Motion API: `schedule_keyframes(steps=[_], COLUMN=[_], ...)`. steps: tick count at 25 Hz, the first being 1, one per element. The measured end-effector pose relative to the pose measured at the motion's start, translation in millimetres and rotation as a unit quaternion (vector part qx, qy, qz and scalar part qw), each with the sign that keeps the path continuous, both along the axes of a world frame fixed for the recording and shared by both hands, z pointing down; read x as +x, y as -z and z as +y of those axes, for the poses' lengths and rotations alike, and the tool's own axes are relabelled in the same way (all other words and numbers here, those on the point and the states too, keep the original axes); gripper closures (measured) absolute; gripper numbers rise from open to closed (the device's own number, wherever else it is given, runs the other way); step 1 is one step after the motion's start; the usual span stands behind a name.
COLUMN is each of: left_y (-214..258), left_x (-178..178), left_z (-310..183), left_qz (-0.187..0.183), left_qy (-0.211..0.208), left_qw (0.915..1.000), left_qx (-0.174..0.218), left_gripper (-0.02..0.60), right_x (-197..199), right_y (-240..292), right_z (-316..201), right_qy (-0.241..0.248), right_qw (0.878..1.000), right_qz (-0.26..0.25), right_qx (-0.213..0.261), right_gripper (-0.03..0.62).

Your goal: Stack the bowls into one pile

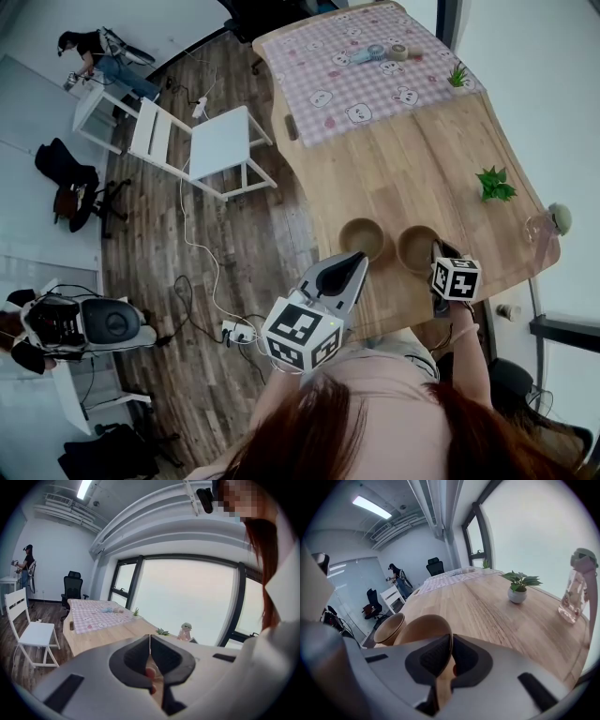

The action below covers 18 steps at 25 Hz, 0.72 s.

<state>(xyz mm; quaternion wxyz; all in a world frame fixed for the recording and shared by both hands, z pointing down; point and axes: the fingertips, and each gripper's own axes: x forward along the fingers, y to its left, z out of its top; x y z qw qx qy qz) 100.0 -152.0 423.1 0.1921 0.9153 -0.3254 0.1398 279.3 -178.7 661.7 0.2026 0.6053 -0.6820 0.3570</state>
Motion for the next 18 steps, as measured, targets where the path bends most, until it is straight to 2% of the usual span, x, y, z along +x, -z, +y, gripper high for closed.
schedule_keyframes(steps=[18], left_y=[13.0], left_x=[-29.8], left_z=[10.4], left_qz=[0.017], left_qy=[-0.011], left_qw=[0.9996], left_qx=[0.017], left_gripper=[0.571], right_x=[-21.9], right_y=[24.8], right_z=[16.6], right_qy=[-0.033], right_qw=[0.999], right_qz=[-0.011], right_qx=[0.03], right_gripper=[0.582])
